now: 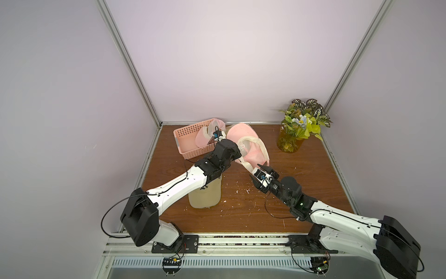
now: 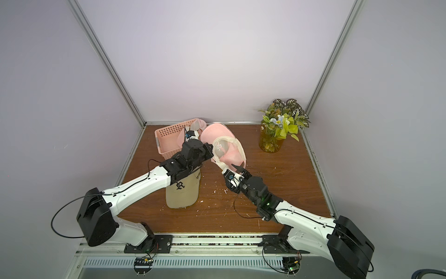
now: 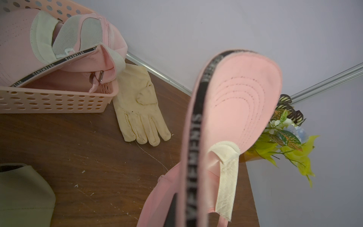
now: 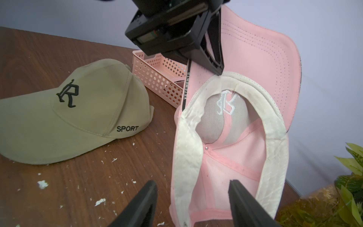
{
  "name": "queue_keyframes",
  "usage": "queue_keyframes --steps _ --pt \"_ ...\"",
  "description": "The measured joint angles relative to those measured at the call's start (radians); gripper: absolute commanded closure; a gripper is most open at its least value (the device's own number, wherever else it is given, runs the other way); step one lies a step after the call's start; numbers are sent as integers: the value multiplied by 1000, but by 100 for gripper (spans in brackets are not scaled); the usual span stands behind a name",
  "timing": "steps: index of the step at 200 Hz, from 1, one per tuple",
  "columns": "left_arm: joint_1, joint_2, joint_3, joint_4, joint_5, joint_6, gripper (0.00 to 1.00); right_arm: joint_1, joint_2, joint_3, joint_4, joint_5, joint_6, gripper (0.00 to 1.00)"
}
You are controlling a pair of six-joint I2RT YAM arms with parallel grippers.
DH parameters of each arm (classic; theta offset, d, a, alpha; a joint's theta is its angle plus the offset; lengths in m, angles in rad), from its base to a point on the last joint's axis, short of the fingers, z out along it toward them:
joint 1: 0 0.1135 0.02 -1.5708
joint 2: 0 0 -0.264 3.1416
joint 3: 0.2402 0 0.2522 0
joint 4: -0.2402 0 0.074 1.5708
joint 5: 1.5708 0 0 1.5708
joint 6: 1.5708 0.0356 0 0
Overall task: Turn the baseball cap inside out
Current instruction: Turn over the baseball cap.
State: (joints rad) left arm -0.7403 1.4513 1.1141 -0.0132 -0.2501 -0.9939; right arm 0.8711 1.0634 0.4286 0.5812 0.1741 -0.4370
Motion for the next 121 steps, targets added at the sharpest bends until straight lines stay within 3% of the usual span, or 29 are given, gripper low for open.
queue_keyframes --steps 75,87,104,121 --pt "-2 0 0 3 20 -27 99 13 129 16 35 36 -27 40" --pt "-3 0 0 7 30 -29 99 13 161 27 51 59 -31 48" --pt "-5 -1 0 13 47 -32 99 13 202 49 58 93 -36 75" --pt "-5 -1 -1 17 55 -27 100 13 229 82 37 114 -16 90"
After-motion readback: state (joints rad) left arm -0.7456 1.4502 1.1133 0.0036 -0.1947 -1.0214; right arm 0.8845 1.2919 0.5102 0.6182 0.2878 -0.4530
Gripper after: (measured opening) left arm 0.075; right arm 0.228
